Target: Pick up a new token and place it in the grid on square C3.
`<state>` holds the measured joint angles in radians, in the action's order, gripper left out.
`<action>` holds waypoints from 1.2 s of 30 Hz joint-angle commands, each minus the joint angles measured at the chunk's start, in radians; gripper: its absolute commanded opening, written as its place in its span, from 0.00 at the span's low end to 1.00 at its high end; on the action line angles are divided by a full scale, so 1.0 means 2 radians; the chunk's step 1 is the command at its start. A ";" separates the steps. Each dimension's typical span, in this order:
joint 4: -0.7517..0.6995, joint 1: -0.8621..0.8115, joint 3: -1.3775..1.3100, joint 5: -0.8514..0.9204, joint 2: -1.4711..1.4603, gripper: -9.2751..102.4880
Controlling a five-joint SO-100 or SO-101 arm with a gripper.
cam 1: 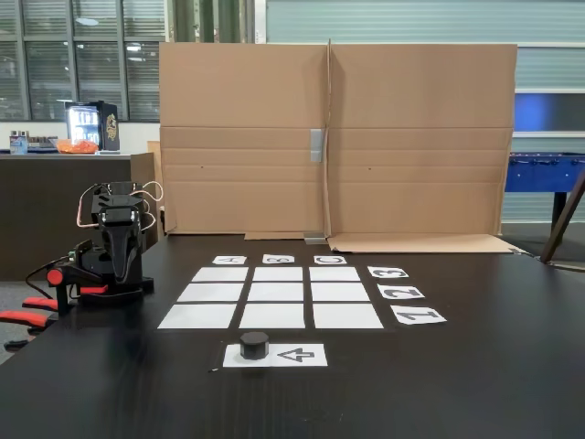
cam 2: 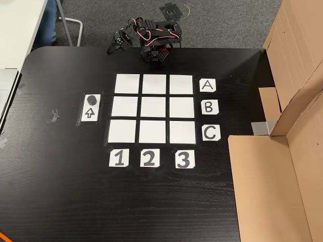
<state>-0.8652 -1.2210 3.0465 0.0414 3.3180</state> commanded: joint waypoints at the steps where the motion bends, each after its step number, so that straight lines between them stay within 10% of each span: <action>1: -0.004 0.002 -0.002 0.005 0.004 0.08; 36: -0.024 0.015 -0.043 0.009 -0.041 0.08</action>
<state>-0.9004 -1.2072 3.0357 0.0537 3.3011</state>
